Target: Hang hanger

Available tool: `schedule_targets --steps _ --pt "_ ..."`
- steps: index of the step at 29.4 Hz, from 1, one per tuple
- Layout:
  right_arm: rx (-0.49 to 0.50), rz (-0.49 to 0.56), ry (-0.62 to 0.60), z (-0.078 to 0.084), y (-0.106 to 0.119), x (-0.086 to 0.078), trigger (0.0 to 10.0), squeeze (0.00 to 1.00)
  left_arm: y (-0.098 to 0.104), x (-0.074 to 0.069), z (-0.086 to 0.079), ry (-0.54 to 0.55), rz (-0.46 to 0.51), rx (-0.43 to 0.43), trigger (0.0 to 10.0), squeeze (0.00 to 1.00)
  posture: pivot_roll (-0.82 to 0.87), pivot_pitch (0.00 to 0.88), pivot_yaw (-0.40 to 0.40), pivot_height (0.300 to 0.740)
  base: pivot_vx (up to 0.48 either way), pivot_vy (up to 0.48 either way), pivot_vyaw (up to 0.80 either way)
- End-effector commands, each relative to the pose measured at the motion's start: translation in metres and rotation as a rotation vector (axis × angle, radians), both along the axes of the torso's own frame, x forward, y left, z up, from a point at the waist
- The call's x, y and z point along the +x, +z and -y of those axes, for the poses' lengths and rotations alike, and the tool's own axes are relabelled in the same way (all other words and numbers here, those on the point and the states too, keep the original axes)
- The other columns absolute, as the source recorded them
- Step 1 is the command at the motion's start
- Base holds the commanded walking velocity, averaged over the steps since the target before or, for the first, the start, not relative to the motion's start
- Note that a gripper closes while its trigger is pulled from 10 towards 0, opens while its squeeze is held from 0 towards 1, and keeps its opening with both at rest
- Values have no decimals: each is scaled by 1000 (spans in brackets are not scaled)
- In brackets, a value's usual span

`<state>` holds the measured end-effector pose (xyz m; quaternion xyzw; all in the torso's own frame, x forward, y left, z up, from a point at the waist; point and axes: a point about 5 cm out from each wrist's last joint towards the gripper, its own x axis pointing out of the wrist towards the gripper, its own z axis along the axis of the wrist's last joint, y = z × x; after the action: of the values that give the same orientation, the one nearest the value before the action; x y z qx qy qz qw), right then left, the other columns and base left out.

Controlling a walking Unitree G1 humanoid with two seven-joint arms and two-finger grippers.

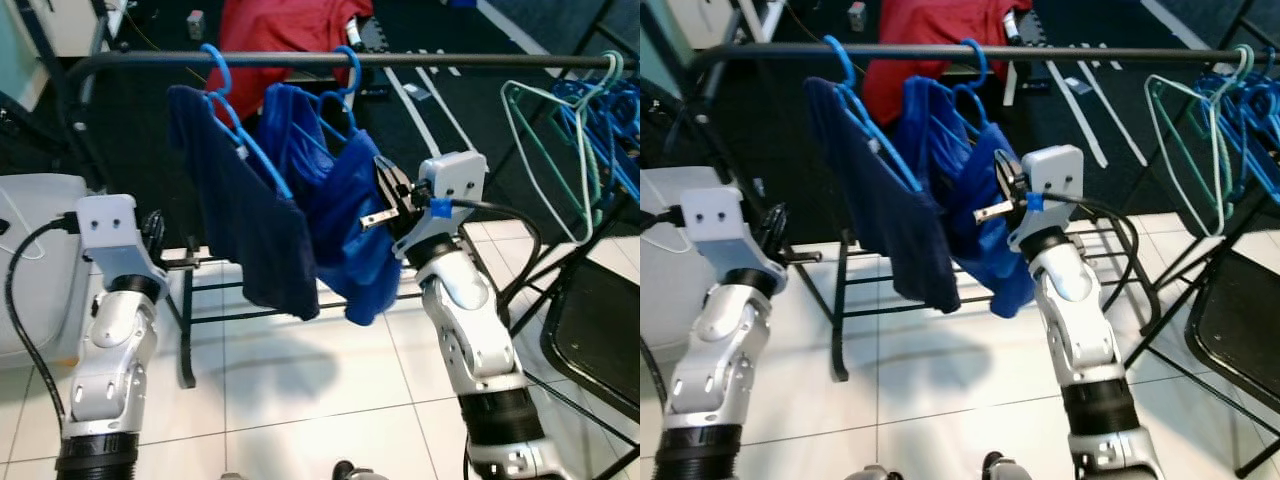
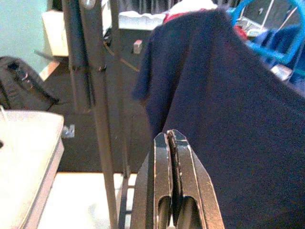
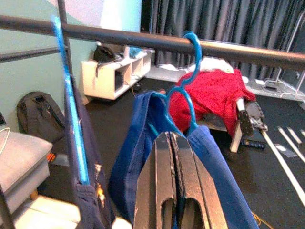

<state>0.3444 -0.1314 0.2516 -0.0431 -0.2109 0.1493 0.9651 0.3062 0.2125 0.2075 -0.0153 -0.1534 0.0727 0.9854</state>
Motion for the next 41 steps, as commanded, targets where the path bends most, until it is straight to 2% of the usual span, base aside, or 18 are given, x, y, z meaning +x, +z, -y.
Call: schedule_targets --steps 1,3,4,5,6,10,13,17,18,23,27,35,41 --pt "5 -23 -44 11 1 4 10000 59 -3 1 0 -18 -20 8 10000 0 -58 220 -39 740 0 0 0" --pt "2 -21 -62 15 6 8 10000 59 -1 1 1 -26 -15 12 10000 0 -59 222 -37 740 0 0 0" --pt "7 -13 -82 21 13 11 10000 1000 -1 1 2 -41 -12 14 10000 0 -59 224 -36 740 0 0 0" --pt "7 -13 -82 21 13 11 10000 1000 -1 1 2 -41 -12 14 10000 0 -59 224 -36 740 0 0 0" --pt "4 -5 -97 29 23 16 10000 1000 1 2 8 -84 -9 20 10000 0 -60 226 -32 740 0 0 0" --pt "0 -5 -100 31 25 18 10000 1000 1 2 10 -97 -9 24 10000 0 -60 226 -32 740 0 0 0" --pt "-26 -52 -55 36 25 29 10000 1000 3 6 14 -130 -22 35 10000 0 -49 228 -29 740 0 0 0" --pt "-54 -112 3 38 21 40 10000 1000 5 8 12 -126 -22 55 10000 0 -50 238 -30 740 0 0 0" --pt "-52 -142 48 41 23 48 10000 1000 7 9 10 -122 -16 64 10000 0 -46 234 -33 740 0 0 0" --pt "-27 -151 97 46 30 53 10000 1000 9 7 9 -117 -6 78 10000 0 -36 231 -44 740 0 0 0" --pt "-59 -143 98 51 39 57 10000 1000 10 4 8 -113 -6 96 10000 0 -31 244 -50 740 0 0 0" --pt "-64 -126 130 50 47 59 10000 1000 11 0 7 -116 -1 89 10000 0 -25 257 -50 740 0 0 0" --pt "-77 -93 244 32 59 62 10000 1000 11 -11 10 -147 -2 85 10000 0 13 319 -50 740 0 0 0"
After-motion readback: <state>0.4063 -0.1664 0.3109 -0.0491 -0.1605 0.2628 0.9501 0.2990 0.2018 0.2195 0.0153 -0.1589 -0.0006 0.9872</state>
